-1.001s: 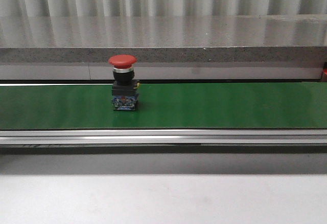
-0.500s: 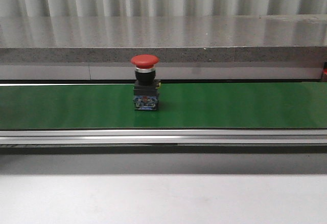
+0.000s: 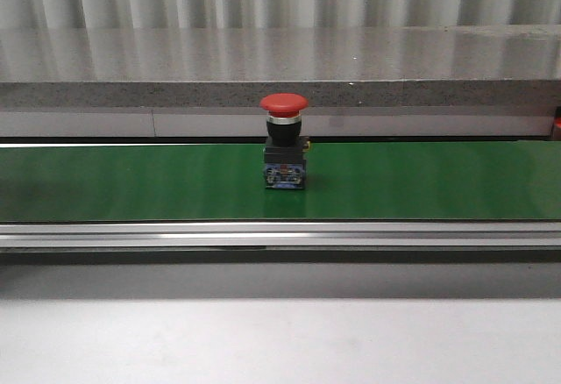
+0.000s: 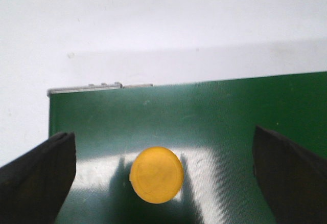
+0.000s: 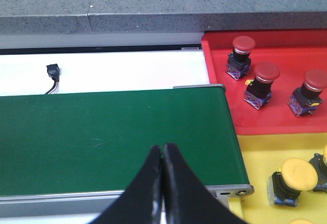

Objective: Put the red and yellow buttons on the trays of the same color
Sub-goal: 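Grasp the yellow mushroom button on the table with the left gripper, then set the yellow button on the belt and open the left gripper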

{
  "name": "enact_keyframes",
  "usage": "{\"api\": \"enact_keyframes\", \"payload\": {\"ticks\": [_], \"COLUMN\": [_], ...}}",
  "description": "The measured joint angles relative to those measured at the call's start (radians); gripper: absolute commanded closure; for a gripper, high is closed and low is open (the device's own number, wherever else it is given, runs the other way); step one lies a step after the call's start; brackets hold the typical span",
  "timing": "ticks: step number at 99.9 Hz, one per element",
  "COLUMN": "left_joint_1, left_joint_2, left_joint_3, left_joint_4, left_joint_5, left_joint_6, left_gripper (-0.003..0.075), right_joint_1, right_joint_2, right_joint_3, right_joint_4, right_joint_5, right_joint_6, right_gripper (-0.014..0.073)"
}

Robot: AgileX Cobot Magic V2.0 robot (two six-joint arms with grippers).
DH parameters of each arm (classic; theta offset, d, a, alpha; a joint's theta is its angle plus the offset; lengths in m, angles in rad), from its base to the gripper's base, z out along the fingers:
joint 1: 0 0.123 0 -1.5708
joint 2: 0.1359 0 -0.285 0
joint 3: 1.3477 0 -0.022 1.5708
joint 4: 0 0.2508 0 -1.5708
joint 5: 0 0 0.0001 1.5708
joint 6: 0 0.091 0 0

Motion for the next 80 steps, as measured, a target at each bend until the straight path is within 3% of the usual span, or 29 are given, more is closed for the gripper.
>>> {"api": "enact_keyframes", "payload": {"ticks": [24, 56, 68, 80], "left_joint_1": [0.0, -0.001, -0.001, -0.001], "left_joint_2": [-0.207, -0.501, -0.592, -0.655], "left_joint_3": [0.078, 0.315, 0.4, 0.458], "left_joint_4": [0.0, -0.012, -0.02, -0.034], "left_joint_5": [-0.048, -0.125, -0.152, -0.17], "left_joint_6": [0.0, 0.0, 0.0, 0.0], "left_gripper": [0.005, 0.0054, 0.0125, 0.0285], "right_joint_1": [0.0, 0.0, 0.0, 0.0], "right_joint_2": [0.0, 0.0, 0.0, 0.0], "right_joint_3": [0.0, 0.0, 0.0, 0.0], "right_joint_4": [0.0, 0.0, 0.0, 0.0], "right_joint_5": [0.0, 0.0, 0.0, 0.0], "right_joint_6": [0.0, 0.0, 0.0, 0.0], "right_gripper": [0.0661, 0.0661, 0.0661, 0.0661]}}
